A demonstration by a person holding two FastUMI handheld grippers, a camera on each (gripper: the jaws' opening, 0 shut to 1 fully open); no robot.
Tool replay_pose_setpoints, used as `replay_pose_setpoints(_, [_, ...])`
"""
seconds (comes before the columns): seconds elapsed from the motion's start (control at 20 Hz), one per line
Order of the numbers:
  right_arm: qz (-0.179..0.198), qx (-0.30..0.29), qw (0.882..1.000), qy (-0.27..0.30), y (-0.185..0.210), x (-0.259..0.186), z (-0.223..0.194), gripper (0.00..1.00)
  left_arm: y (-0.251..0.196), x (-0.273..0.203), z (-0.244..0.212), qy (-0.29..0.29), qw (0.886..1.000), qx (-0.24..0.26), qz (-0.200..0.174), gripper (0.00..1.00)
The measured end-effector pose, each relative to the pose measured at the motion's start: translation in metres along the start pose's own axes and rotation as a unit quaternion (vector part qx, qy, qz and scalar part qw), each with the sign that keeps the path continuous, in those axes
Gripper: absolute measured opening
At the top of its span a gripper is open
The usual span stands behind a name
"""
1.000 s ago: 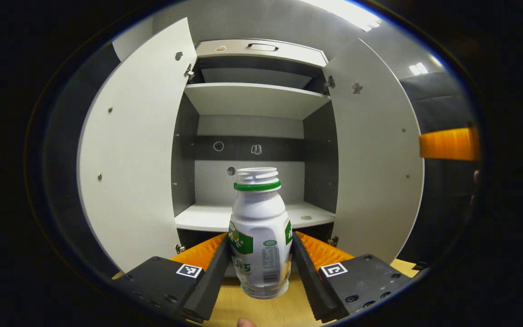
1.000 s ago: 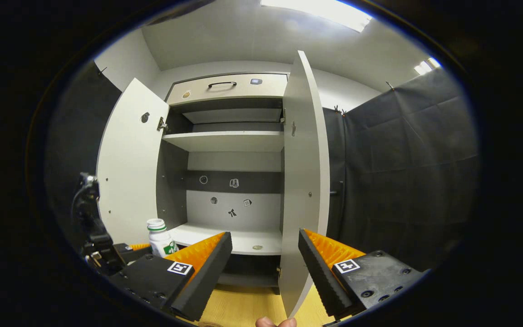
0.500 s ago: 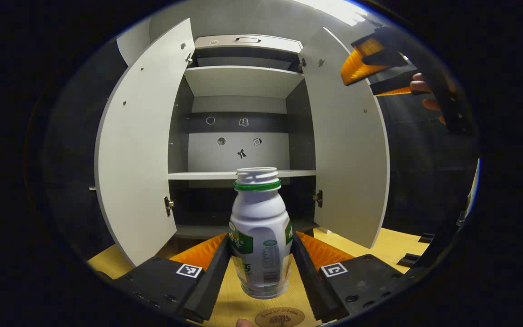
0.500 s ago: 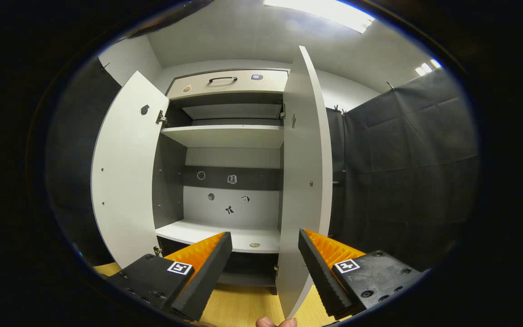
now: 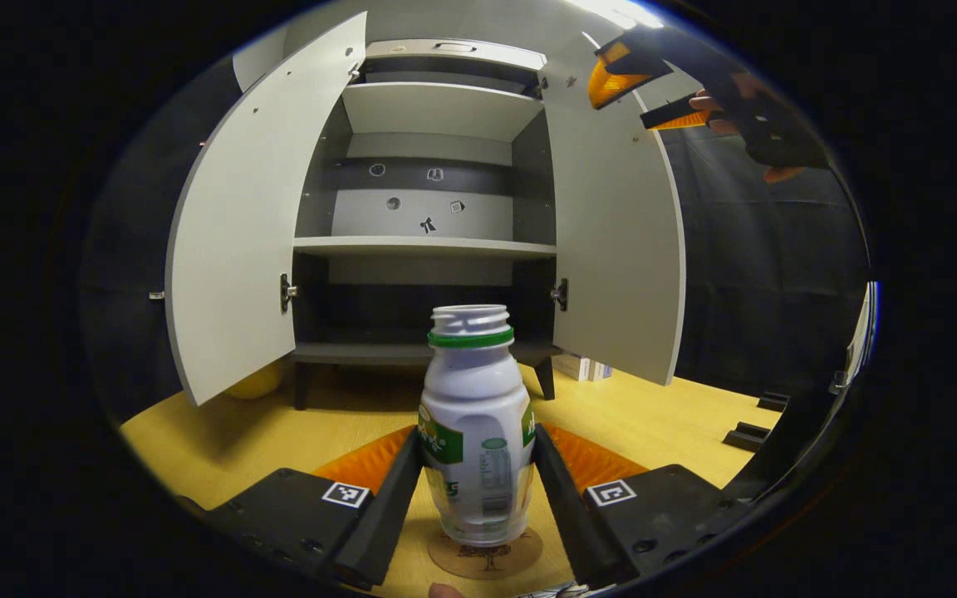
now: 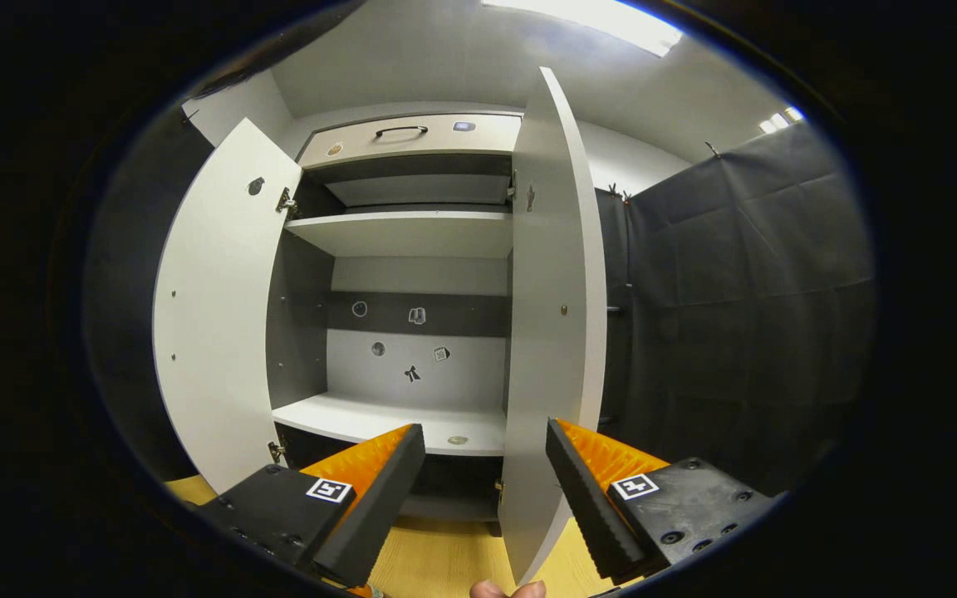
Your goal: Grasp the bottle in the cabinet with the left hand and place it on the coaster, then close the right door with the right hand and the left door with the left hand.
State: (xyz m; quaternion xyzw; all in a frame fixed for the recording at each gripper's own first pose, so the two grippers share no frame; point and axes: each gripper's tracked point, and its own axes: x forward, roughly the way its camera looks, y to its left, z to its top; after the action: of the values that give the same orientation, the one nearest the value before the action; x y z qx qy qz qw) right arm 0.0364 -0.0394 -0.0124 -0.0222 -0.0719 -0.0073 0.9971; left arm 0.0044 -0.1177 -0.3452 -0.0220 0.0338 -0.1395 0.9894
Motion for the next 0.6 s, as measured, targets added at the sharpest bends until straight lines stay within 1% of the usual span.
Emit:
replay_pose_setpoints(0.25, [0.005, -0.008, 1.000, 0.000, 0.004, -0.001, -0.002, 0.98, -0.001, -0.002, -0.018, 0.009, 1.000, 0.000, 0.005, 0.81])
replay_pose_setpoints(0.35, [0.005, -0.011, 1.000, 0.002, 0.005, -0.003, -0.003, 0.97, 0.000, -0.003, -0.018, 0.006, 1.000, -0.001, 0.007, 0.82])
replay_pose_setpoints(0.55, [0.010, -0.003, 1.000, 0.005, 0.009, -0.005, -0.005, 0.98, -0.003, -0.004, -0.024, 0.021, 1.000, -0.001, 0.004, 0.84])
replay_pose_setpoints(0.6, [0.010, 0.000, 1.000, 0.006, 0.009, -0.004, -0.005, 0.97, -0.004, -0.005, -0.026, 0.024, 1.000, -0.001, 0.003, 0.86])
